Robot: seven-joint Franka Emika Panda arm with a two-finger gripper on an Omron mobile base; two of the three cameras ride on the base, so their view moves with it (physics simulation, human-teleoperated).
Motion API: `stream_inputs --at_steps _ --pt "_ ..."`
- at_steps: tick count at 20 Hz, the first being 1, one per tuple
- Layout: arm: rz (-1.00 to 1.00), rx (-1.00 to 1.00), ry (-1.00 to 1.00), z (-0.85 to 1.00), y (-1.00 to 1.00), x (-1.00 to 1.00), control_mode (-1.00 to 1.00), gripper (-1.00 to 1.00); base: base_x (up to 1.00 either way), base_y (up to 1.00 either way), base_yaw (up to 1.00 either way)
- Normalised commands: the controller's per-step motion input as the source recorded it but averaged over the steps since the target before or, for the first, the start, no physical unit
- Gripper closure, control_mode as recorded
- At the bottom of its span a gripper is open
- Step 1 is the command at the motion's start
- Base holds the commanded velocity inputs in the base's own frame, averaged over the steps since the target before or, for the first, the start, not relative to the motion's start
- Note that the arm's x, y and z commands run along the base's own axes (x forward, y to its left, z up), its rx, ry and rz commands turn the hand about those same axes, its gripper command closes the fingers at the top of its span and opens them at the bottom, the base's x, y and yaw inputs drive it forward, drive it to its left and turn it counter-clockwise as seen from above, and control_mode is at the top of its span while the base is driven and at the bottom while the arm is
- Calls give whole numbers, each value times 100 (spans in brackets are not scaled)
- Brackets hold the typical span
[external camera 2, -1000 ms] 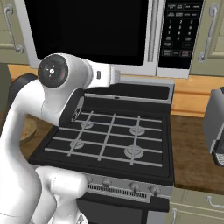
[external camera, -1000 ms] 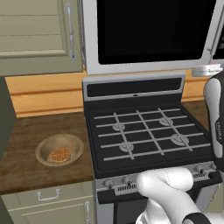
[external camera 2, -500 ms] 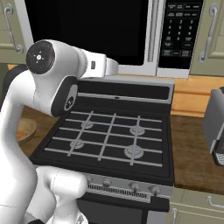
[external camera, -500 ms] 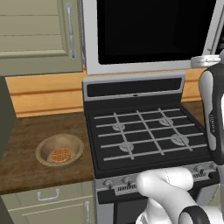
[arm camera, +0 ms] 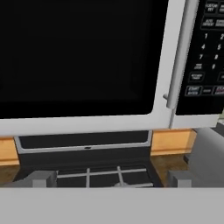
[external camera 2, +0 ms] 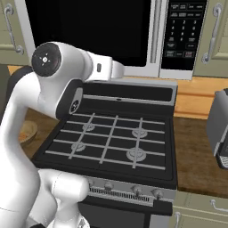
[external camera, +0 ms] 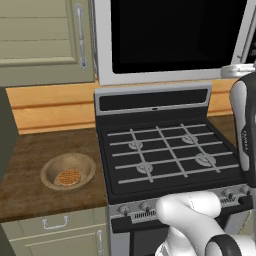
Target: Open the microwave, place the bowl with waffle inside the microwave, then close the microwave door and turn it on.
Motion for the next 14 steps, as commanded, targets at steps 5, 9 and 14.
stream_inputs --at_steps 5,9,14 --pt "0 0 -9 -4 -34 0 -100 -100 0 0 0" --pt "-3 0 -21 1 -44 0 -100 -100 0 0 0" --pt "-8 0 -27 8 -30 7 -100 -100 0 0 0"
